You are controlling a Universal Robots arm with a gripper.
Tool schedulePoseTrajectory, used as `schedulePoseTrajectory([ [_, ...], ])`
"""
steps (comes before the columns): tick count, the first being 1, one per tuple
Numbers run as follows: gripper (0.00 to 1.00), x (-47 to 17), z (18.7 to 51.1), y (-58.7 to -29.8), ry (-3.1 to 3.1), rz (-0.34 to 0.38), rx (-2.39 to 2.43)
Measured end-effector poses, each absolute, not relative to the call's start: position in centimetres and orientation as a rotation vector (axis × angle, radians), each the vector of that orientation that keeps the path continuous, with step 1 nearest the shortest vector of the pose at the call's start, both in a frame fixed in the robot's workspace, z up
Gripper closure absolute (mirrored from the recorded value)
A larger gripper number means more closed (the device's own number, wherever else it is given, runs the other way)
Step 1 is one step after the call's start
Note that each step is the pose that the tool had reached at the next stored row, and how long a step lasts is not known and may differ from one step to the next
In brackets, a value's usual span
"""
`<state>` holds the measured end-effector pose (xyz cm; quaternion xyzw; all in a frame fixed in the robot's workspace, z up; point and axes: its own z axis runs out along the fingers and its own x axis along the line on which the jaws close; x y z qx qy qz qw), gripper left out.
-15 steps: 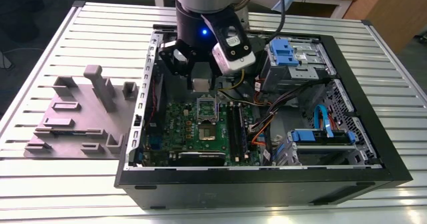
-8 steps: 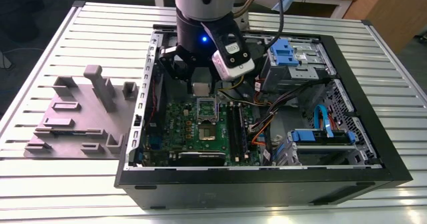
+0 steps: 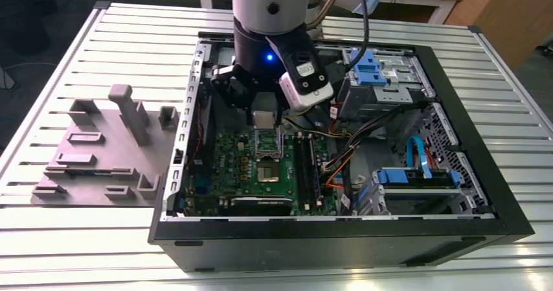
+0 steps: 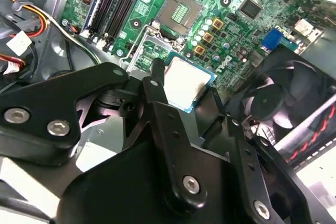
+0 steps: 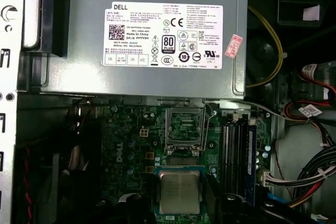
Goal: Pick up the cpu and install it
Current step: 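Pick up the cpu and move it towards the insertion slot, then place the cpu into insertion slot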
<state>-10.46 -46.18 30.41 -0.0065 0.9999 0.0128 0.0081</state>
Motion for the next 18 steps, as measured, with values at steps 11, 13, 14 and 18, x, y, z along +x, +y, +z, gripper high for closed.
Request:
schedulePoseTrajectory([
  [11,0.53,-9.78,30.24,-46.19,3.127,0.041,-0.02],
  [13,0.53,-9.71,30.25,-46.2,3.128,0.04,-0.021],
  [14,0.53,-9.71,30.25,-46.2,3.128,0.04,-0.02],
  [18,0.53,-9.69,30.44,-46.19,3.128,0.04,-0.02],
])
